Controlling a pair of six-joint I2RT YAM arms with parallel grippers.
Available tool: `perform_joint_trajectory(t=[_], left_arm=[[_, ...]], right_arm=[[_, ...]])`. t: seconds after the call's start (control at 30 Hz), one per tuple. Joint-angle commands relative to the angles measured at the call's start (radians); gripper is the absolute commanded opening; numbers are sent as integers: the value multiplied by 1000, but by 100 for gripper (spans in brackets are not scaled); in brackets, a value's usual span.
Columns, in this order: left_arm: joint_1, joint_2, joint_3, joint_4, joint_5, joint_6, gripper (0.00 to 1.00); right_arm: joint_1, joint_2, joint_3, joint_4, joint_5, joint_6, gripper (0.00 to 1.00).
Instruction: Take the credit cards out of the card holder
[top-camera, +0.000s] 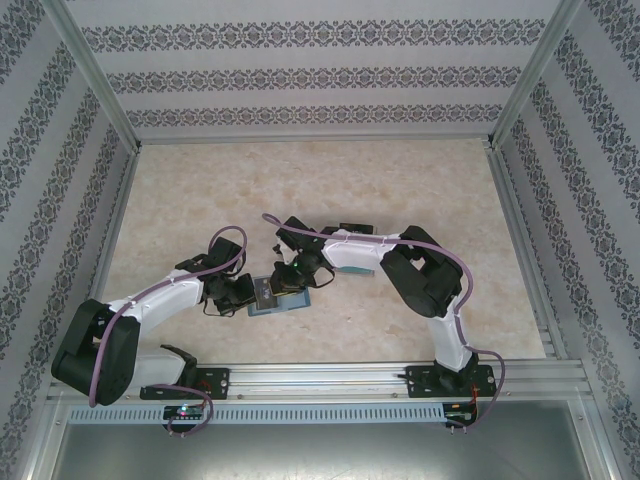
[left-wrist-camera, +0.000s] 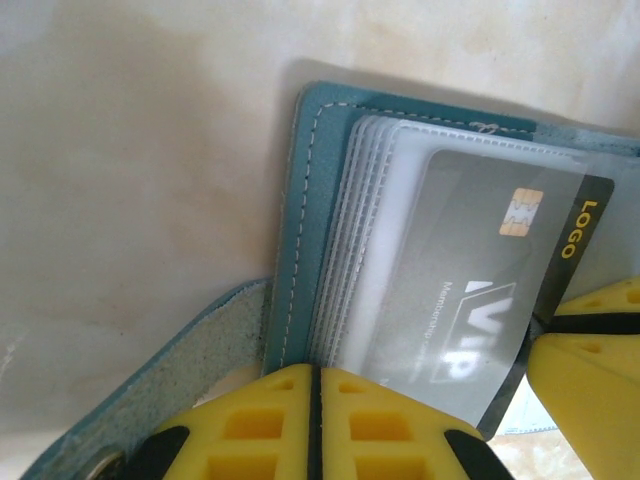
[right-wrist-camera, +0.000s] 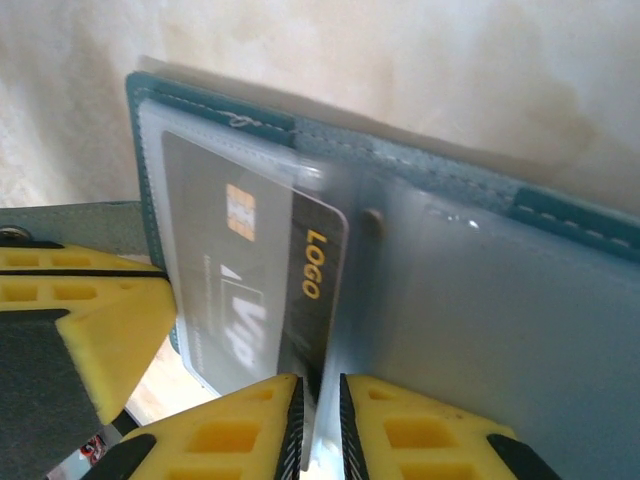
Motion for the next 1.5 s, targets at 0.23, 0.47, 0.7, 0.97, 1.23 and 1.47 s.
perform_joint_trajectory(t=[0.23,0.47,0.7,0.97,1.23,1.47], left_arm=[[6,24,-25,24,8,-16,0],[5,24,-26,24,9,-17,1],[5,23,-23,9,-12,-17,0],[6,33,-18,6,-16,-14,0],[5,38,-12,10,-10,-12,0],[4,42,-9,12,-5,-7,0]], right_arm=[[8,29,-5,12,-36,17,20],[5,44,1,31,-58,26,12],[-28,-6,-68,58,-37,47,0],[-65,-83,-137,56,-20,31,0],[-81,-150,-148,20,-3,-18,0],[-58,-112,-114,32,-20,-12,0]])
